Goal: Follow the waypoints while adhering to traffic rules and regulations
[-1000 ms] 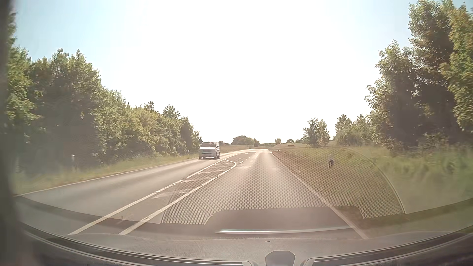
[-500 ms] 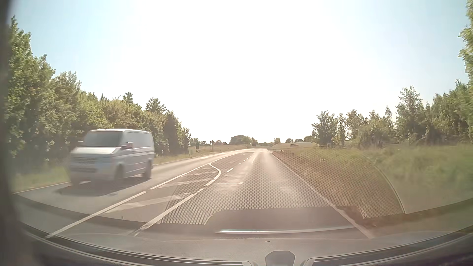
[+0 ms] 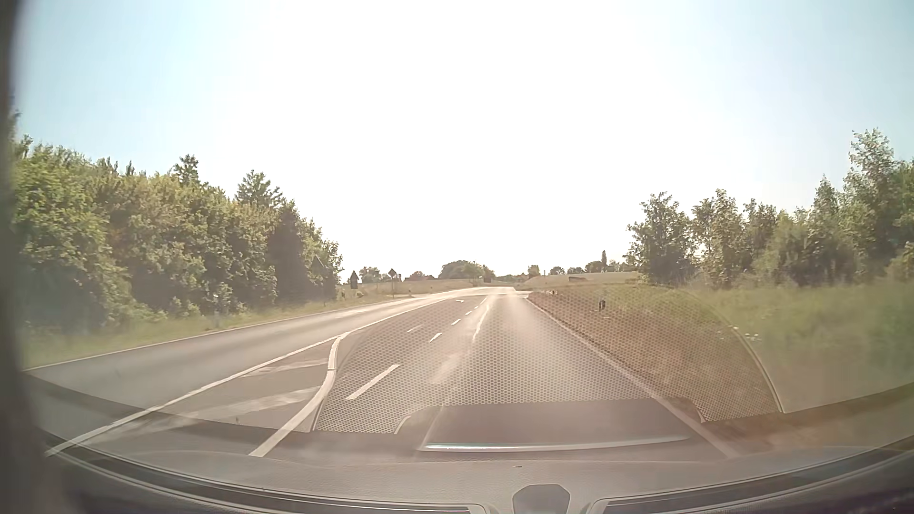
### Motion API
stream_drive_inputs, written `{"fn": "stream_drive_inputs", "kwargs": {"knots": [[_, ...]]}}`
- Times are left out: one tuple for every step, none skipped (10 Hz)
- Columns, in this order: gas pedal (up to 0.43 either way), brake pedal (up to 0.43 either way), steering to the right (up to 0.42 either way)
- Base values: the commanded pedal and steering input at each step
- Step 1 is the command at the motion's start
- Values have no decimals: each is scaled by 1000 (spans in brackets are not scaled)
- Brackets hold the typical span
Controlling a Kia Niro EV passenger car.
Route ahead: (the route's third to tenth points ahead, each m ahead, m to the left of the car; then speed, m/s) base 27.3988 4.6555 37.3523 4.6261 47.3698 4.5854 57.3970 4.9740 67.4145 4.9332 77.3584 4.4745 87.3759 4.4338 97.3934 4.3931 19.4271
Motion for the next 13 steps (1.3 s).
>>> {"fn": "stream_drive_inputs", "kwargs": {"knots": [[260, 6, 6], [260, 6, 5], [260, 6, 5], [260, 6, 5], [260, 6, 5], [260, 6, 5], [248, 6, 5], [240, 6, 5], [228, 6, 5], [197, 6, 5], [197, 6, 5], [197, 6, 5], [189, 6, 5]]}}
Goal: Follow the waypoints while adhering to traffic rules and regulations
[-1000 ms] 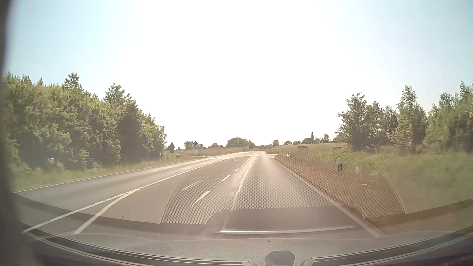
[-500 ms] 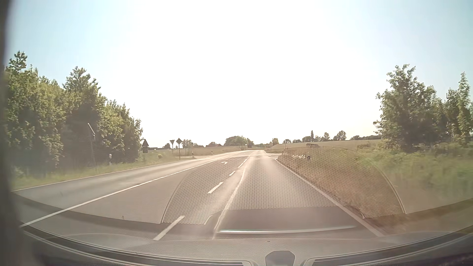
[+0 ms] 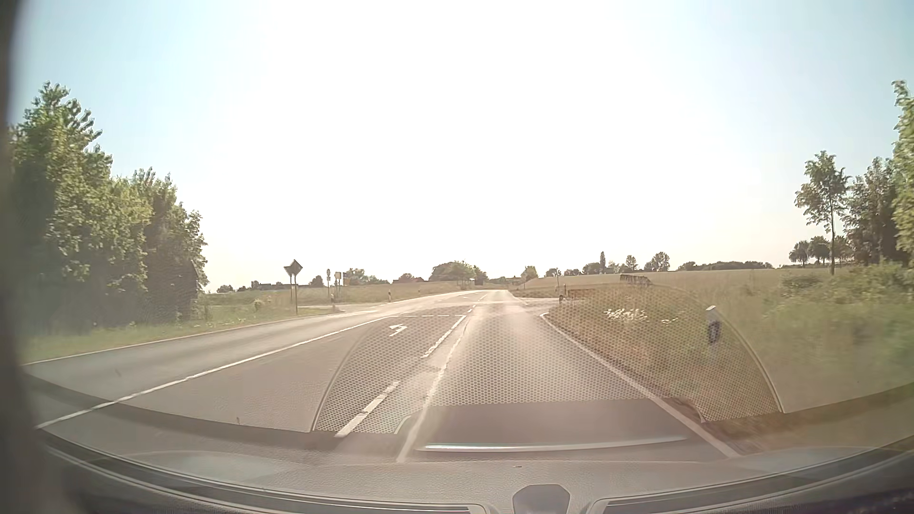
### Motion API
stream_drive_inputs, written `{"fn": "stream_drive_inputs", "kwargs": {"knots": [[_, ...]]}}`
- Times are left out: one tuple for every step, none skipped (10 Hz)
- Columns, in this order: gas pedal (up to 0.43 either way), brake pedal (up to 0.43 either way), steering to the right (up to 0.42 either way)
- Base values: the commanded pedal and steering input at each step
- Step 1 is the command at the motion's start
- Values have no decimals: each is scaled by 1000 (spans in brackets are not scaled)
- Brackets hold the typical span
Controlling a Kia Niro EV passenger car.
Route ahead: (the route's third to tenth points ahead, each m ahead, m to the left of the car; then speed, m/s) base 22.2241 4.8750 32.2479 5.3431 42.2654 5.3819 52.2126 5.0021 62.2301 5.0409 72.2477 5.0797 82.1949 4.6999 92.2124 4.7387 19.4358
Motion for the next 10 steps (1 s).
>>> {"fn": "stream_drive_inputs", "kwargs": {"knots": [[189, 6, 5], [189, 6, 5], [189, 6, 5], [189, 6, 4], [189, 6, 4], [189, 6, 4], [189, 6, 4], [189, 6, 3], [189, 6, 2], [189, 6, 2]]}}
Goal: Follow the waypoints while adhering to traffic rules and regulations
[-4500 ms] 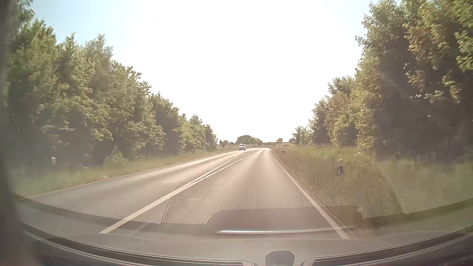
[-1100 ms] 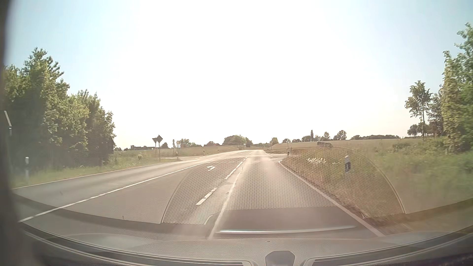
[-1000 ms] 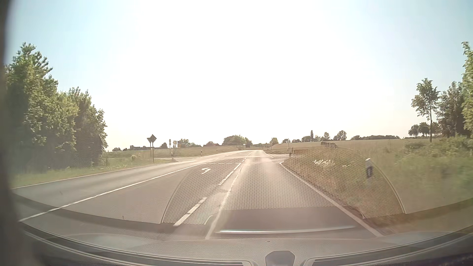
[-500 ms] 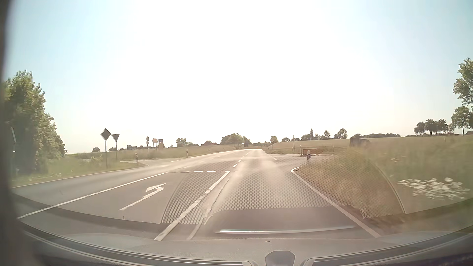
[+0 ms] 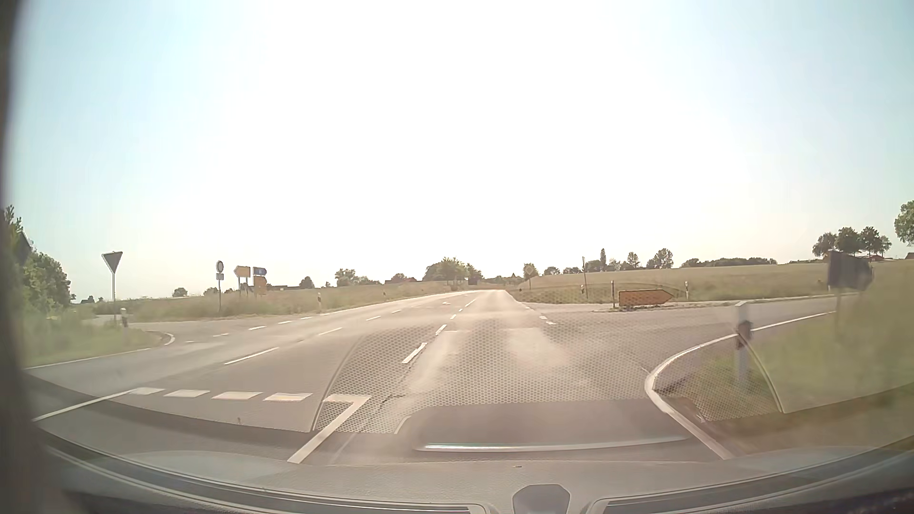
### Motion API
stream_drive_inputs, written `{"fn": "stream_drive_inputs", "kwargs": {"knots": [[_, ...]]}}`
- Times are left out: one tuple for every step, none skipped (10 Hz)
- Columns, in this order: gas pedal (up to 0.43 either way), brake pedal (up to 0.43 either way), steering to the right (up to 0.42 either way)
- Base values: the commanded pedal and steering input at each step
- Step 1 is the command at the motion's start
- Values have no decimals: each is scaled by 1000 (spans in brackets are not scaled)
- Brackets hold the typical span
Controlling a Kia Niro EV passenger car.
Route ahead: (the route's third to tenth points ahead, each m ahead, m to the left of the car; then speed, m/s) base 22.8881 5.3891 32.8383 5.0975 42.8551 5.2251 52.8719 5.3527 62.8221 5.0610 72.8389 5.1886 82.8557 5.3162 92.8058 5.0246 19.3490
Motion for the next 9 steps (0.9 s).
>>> {"fn": "stream_drive_inputs", "kwargs": {"knots": [[189, 6, 1], [189, 6, 1], [189, 6, 0], [189, 6, 0], [197, 6, 0], [197, 6, 0], [197, 6, 0], [197, 6, 0], [197, 6, 0]]}}
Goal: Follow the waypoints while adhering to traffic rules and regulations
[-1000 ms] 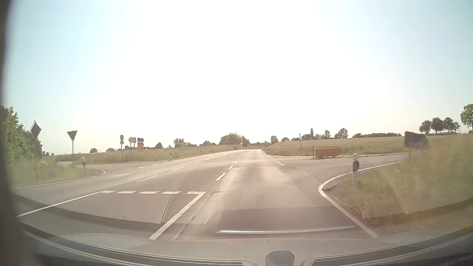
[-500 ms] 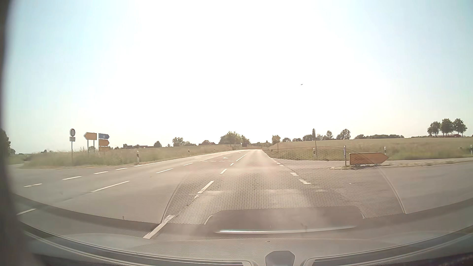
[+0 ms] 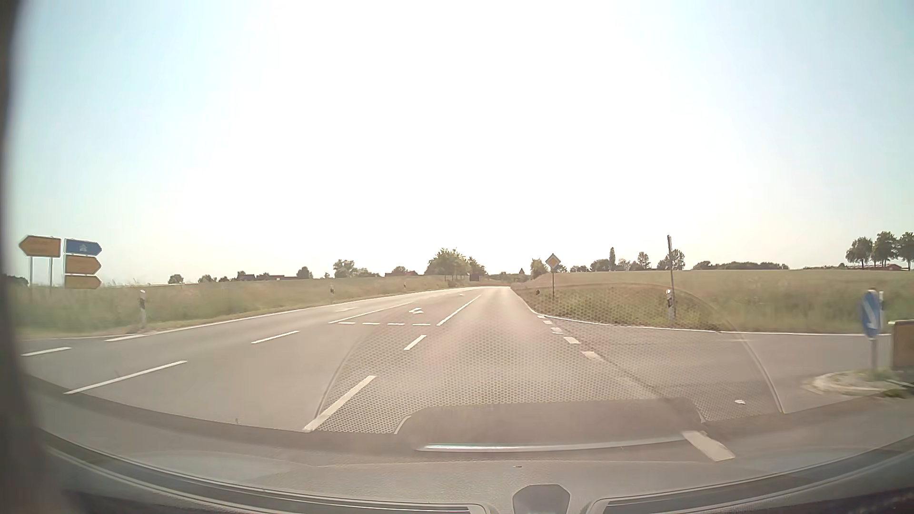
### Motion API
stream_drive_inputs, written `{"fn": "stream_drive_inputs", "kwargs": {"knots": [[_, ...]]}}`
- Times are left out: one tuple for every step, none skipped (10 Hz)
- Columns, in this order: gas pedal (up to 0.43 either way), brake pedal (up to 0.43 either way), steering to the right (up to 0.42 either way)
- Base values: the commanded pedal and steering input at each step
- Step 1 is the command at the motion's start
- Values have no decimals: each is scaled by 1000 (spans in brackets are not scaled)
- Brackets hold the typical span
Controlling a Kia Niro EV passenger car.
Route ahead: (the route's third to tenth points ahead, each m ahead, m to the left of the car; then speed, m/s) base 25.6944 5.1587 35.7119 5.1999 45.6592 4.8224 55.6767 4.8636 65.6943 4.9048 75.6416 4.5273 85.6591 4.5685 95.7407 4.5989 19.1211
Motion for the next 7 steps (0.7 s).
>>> {"fn": "stream_drive_inputs", "kwargs": {"knots": [[197, 6, 0], [197, 6, 0], [197, 6, 0], [197, 6, 0], [197, 6, 0], [197, 6, 1], [197, 6, 3]]}}
